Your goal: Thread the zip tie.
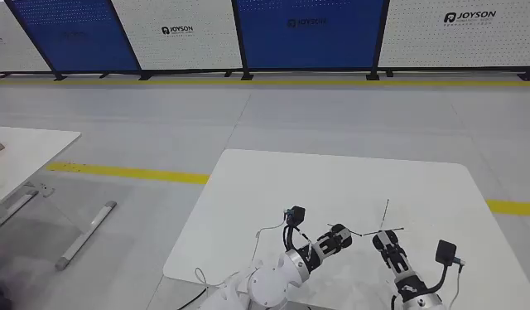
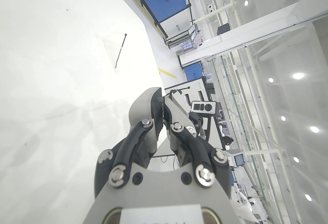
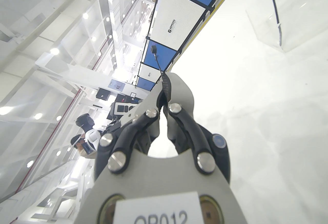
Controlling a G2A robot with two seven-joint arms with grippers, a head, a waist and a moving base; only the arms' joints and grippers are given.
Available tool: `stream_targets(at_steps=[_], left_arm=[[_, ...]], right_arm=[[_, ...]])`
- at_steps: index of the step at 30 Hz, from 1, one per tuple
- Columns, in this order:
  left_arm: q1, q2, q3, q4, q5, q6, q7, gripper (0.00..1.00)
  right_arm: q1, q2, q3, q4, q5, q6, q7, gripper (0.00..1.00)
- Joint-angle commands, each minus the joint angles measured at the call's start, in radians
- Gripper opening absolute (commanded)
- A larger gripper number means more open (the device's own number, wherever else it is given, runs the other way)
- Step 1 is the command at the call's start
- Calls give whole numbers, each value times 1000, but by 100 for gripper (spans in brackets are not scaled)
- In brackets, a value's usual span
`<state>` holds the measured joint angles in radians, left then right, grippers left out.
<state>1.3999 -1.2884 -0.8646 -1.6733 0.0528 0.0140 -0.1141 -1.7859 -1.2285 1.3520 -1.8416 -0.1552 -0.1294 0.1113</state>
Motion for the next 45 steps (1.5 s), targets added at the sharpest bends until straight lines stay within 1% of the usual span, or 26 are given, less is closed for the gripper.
stream_targets(at_steps=[1, 16, 20, 28, 42, 45], left_arm=[[0, 0, 0, 0, 0, 0, 0, 0], [0, 0, 0, 0, 0, 0, 0, 0], [0, 0, 0, 0, 0, 0, 0, 0], [0, 0, 0, 0, 0, 0, 0, 0], [0, 0, 0, 0, 0, 0, 0, 0], [0, 0, 0, 0, 0, 0, 0, 0]], right_arm=[[0, 0, 1, -1, 1, -1, 4, 0], [17, -4, -16, 20, -13, 13, 2, 0], [13, -5, -17, 15, -18, 4, 1, 0], [-13, -4, 13, 7, 4, -23, -15, 0], [5, -7, -4, 12, -17, -8, 0, 0], [5, -7, -5, 13, -17, -13, 2, 0]])
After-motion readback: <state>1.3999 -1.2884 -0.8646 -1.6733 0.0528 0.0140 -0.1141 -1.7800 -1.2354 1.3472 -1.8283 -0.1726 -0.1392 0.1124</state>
